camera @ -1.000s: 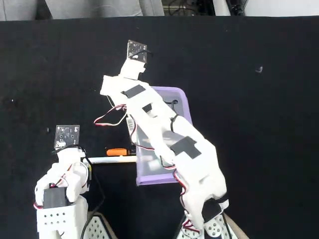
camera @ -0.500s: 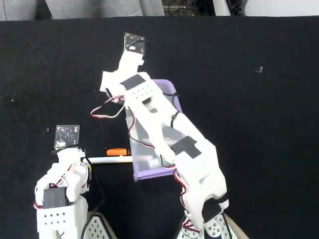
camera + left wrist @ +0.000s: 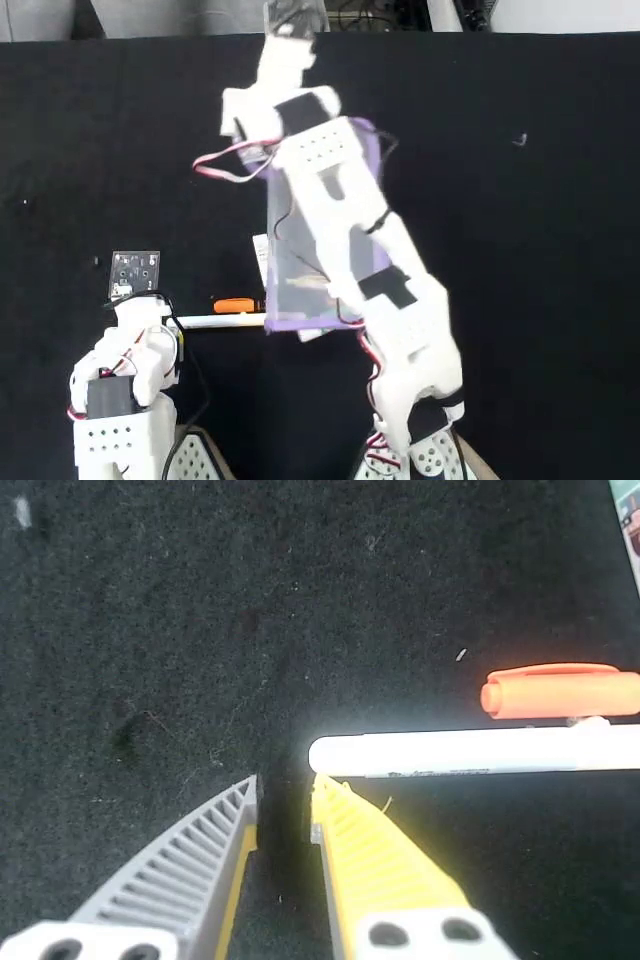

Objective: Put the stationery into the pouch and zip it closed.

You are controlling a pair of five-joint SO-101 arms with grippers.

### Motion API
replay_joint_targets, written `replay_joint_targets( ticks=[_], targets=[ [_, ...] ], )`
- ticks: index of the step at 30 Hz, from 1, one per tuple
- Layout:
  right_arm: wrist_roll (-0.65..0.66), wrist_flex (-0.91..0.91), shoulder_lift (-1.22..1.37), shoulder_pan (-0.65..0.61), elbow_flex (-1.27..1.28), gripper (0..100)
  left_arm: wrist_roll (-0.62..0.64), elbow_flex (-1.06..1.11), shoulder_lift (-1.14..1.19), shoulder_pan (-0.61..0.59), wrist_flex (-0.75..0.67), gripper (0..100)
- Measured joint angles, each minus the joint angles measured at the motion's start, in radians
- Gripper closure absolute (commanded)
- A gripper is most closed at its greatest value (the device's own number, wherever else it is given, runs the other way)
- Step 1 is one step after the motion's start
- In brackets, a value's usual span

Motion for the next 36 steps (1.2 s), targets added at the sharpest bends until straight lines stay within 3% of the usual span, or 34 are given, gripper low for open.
replay_joint_targets(
  ticks=[10,17,28,32,36],
  targets=[
    [0.374,0.33,0.0,0.032,-0.413,98.7,0.0,0.0,0.0,0.0,0.0,90],
    [0.542,0.299,0.0,0.032,-0.499,98.7,0.0,0.0,0.0,0.0,0.0,90],
    [0.577,-0.1,0.0,0.032,-0.499,98.7,0.0,0.0,0.0,0.0,0.0,90],
    [0.577,-0.112,0.0,0.032,-0.499,98.7,0.0,0.0,0.0,0.0,0.0,90],
    [0.577,-0.008,0.0,0.032,-0.499,98.7,0.0,0.0,0.0,0.0,0.0,90]
  ],
)
